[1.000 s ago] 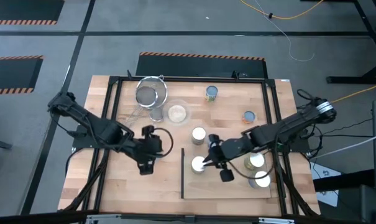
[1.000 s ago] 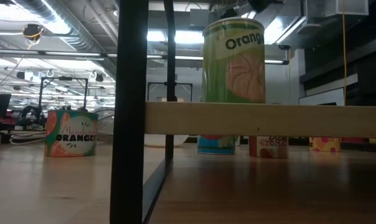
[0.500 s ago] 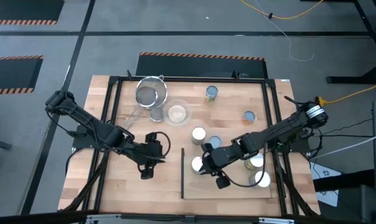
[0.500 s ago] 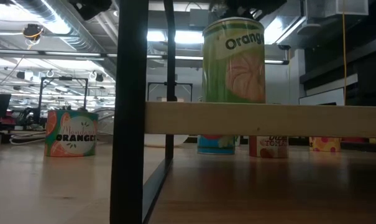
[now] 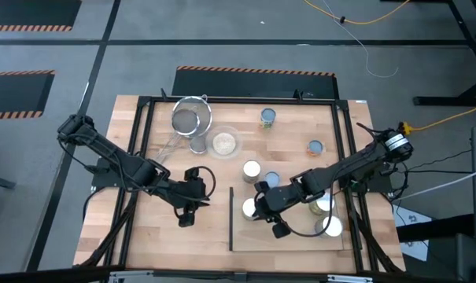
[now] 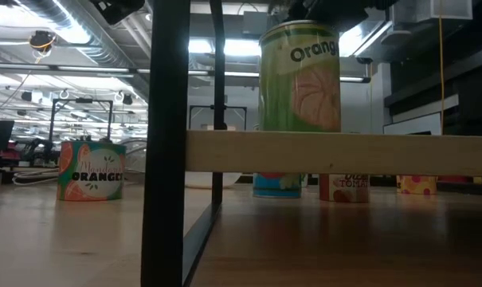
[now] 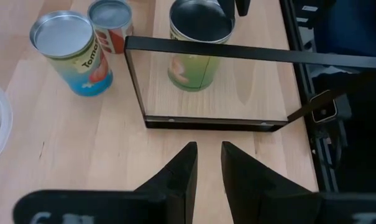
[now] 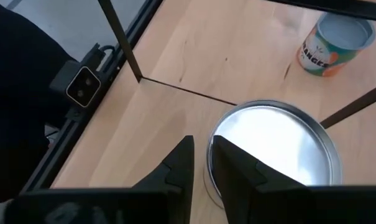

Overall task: Pick and place cans onto a shelf
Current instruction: Put the light green can on the shelf

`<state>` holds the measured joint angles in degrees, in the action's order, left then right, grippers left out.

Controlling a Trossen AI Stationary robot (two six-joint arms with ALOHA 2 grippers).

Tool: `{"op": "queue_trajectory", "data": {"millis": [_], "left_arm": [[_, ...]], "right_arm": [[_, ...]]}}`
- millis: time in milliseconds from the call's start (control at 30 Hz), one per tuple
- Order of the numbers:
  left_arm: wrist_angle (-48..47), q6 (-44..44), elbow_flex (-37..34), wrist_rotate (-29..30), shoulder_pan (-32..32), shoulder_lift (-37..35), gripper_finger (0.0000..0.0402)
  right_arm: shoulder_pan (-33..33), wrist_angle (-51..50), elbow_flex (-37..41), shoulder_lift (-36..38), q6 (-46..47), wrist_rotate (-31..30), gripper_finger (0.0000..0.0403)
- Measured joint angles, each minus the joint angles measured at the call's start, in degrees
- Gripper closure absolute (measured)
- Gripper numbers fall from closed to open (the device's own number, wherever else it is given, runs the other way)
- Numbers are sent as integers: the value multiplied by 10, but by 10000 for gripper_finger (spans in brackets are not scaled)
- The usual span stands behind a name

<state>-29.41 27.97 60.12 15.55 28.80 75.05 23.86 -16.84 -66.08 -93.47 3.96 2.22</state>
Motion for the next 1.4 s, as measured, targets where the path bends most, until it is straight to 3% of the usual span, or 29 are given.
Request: {"op": "queue_trajectory", "data": {"millis": [333, 600, 1033, 1400], "left_arm": [[0, 0, 0, 0, 0, 0, 335], [1, 2, 0, 0, 0, 0, 335], [1, 4, 0, 0, 0, 0, 335], [2, 19, 0, -6, 0, 1, 335]], "right_arm": [[0, -17, -2, -5, 0, -2, 341], [0, -19, -2, -5, 3, -2, 395], [17, -40, 2, 39, 22, -4, 401], [118, -134, 1, 109, 179, -22, 402]]}}
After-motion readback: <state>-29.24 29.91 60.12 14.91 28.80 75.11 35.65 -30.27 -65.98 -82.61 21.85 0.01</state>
